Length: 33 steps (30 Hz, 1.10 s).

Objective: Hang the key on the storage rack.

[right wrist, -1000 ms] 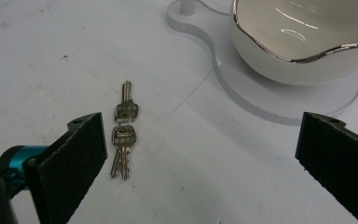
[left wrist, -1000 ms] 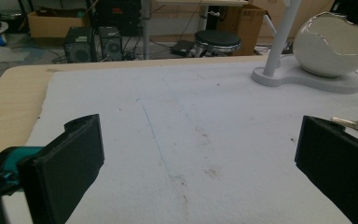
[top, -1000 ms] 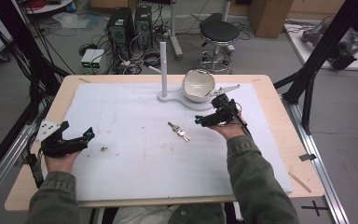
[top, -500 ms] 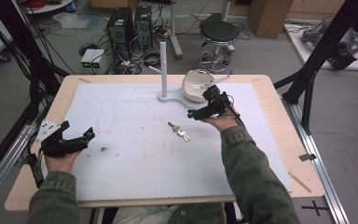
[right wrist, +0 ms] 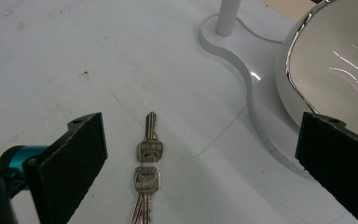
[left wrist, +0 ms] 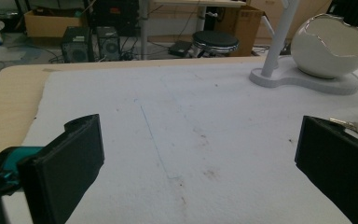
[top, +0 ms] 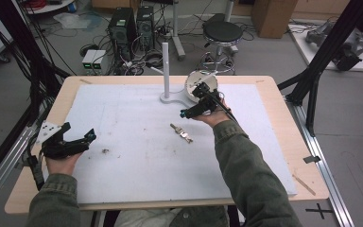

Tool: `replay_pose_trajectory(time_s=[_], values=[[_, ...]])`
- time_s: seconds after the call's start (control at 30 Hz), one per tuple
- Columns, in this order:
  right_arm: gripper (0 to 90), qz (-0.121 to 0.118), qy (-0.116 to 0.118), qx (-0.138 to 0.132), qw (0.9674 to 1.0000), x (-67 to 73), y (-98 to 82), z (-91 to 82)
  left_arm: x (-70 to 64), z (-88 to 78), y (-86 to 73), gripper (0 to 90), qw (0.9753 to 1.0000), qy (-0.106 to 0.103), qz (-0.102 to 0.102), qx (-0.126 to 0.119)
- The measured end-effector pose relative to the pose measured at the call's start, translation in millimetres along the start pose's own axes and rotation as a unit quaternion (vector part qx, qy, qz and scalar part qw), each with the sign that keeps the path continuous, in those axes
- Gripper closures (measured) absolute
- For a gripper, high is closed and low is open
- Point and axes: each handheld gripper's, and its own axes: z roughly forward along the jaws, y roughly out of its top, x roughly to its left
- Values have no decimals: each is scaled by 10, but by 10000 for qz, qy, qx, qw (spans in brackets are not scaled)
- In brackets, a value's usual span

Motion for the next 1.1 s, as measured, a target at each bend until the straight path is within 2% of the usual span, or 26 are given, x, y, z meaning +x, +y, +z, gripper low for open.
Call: replay_pose_trajectory(time_s=[0.17,0.3,0.37,0.63,1.1], values=[[9,-58,54,36,10000,41,115,70,8,4,0,17,10000,-19,10,5],[9,-32,88,113,9999,51,135,122,14,11,0,17,10000,-9,0,5],[9,-89,134,233,9996,59,147,183,15,13,0,17,10000,-5,2,1],[9,-140,202,367,9990,49,221,313,20,29,-2,17,10000,-3,8,22],[9,-157,347,833,9958,106,211,636,26,36,-1,17,10000,-24,26,29]])
